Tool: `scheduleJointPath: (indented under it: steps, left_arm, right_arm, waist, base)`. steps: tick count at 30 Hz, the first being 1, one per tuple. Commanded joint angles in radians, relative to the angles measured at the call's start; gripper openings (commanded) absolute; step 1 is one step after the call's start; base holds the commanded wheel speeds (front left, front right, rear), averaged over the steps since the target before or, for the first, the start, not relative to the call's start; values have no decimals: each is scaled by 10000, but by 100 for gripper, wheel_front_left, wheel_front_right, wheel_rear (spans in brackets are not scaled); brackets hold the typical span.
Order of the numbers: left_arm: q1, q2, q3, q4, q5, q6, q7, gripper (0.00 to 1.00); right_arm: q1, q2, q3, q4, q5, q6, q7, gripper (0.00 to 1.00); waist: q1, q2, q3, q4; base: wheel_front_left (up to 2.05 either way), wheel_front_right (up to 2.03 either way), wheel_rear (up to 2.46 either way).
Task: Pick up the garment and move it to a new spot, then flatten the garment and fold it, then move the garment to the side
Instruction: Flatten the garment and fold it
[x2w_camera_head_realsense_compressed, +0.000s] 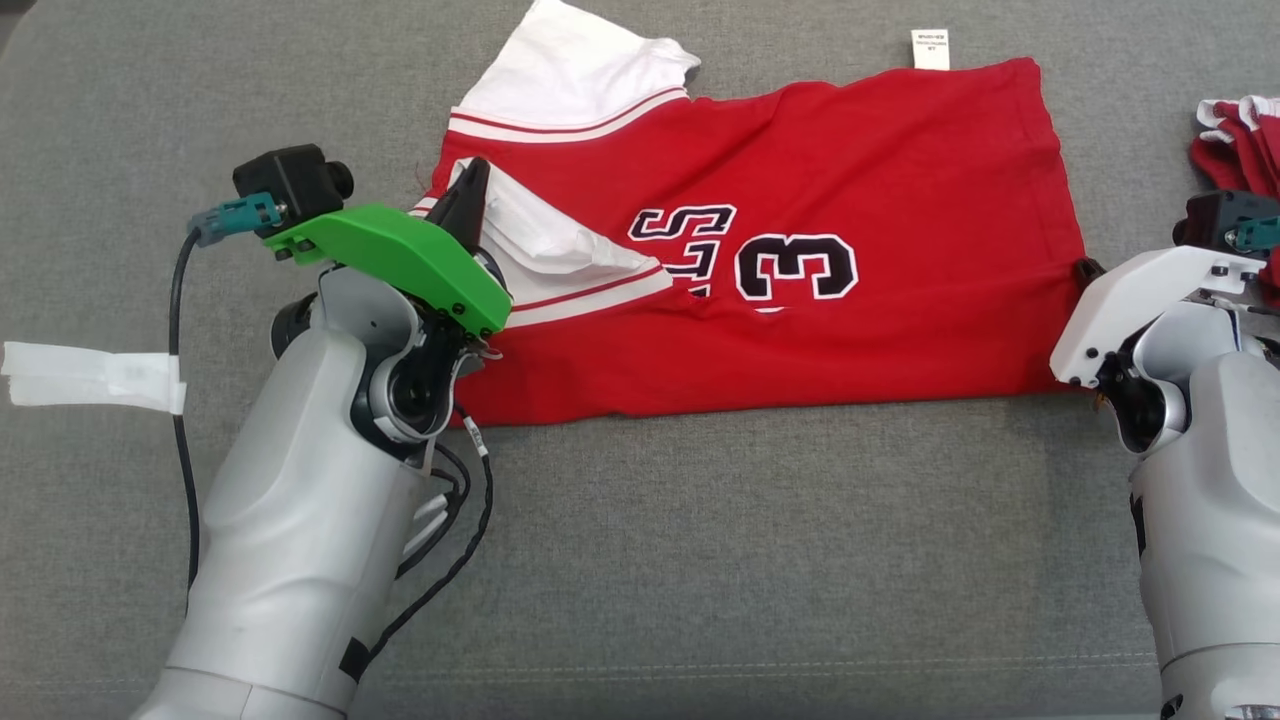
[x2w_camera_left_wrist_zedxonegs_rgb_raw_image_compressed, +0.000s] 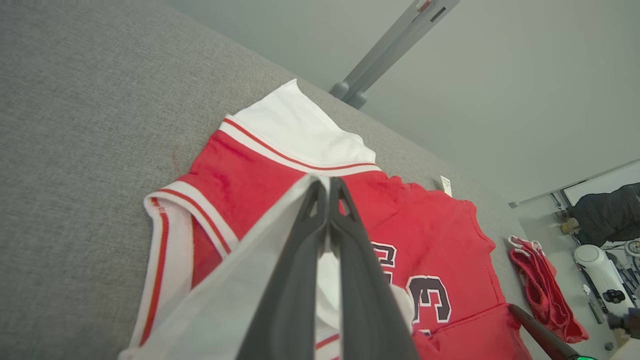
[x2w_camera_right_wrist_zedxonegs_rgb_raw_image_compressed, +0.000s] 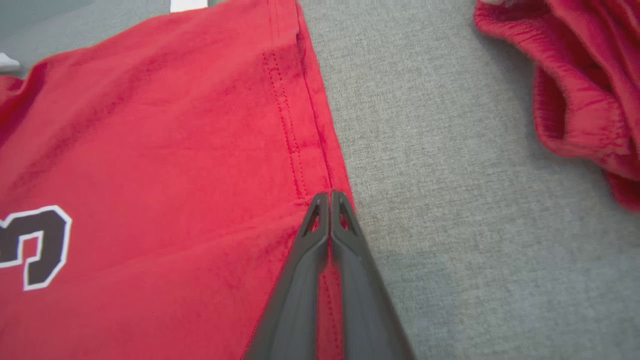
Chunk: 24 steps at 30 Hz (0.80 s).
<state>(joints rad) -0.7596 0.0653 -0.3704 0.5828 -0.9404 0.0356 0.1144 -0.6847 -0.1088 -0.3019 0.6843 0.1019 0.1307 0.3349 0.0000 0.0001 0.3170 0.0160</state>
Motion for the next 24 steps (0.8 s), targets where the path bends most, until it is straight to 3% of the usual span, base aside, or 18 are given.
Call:
scheduleJointPath:
  steps: [1,8,9,10,11,24]
  left_arm:
    - [-207,0,31,98,-20,-64,-69,0]
    - [-221,95,-5,608,105,-106,-300,0]
    - [-196,126,-44,691,177,-77,-345,19]
    - [-164,167,-103,804,266,-36,-374,96]
    - [-130,198,-150,905,343,-27,-406,100]
    - [746,559,-676,1414,1066,9,-1247,100]
  right_arm:
    - [-131,3,-4,69,16,-2,-176,0]
    - [-138,63,-196,184,286,-2,-688,0]
    - [-118,64,-277,185,322,-2,-797,0]
    - [-103,68,-336,206,341,-2,-894,55]
    - [-95,68,-420,256,378,-2,-982,100]
    - [300,136,341,196,1113,-2,-1483,100]
  waist:
    - [0,-1,20,-34]
    - [0,-1,-10,-54]
    - [0,-1,-22,-52]
    - [0,-1,-32,-50]
    - [0,-1,-44,-49]
    - [0,-1,-685,36]
  base:
    - [0,0,0]
    - [0,0,0]
    - [0,0,0]
    - [0,0,0]
    - [0,0,0]
    - [0,0,0]
